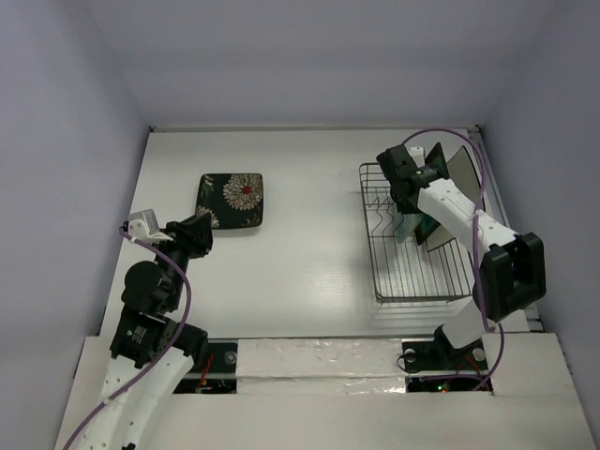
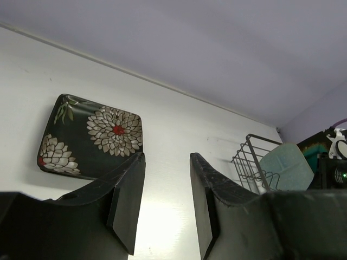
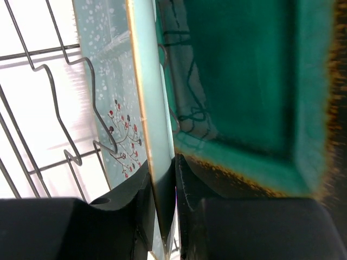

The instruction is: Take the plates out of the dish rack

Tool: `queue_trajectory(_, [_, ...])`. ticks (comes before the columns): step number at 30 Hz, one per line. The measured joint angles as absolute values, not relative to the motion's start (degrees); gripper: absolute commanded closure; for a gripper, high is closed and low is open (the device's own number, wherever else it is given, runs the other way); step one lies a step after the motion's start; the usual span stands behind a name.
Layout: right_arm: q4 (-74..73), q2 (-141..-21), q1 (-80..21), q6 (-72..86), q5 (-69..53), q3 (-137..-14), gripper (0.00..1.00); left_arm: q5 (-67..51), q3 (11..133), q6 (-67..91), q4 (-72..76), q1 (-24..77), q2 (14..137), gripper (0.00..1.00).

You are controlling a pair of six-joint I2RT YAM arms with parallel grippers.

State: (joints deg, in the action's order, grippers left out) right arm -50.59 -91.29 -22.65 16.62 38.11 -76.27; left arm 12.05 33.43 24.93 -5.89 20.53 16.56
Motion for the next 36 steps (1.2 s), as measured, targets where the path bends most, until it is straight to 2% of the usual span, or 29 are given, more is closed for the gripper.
queue_trajectory(10, [-56.60, -89.21, -24.03, 16.16, 39.48, -80.71, 1.00, 12.05, 33.43, 24.93, -5.89, 20.53, 16.45, 0.64])
queue_trajectory(15, [-58.02, -81.43, -26.00, 16.71, 40.51, -84.97, 1.00, 12.05, 33.43, 24.93, -5.89, 20.53, 16.47, 0.64])
queue_trajectory(21, [-53.12, -73.36, -33.41, 18.70, 38.37, -85.97, 1.00, 12.05, 33.43, 24.93, -5.89, 20.53, 16.47, 0.64])
queue_trajectory(29, [-39.66, -72.93, -48.38, 28.58, 33.63, -75.40, 1.00, 12.05, 33.43, 24.93, -5.89, 20.53, 16.49, 0.64])
queue_trajectory(36, [-28.82, -83.05, -59.42, 40.10, 32.69, -66.70, 1.00, 12.05, 33.43, 24.93, -5.89, 20.53, 16.78, 0.63])
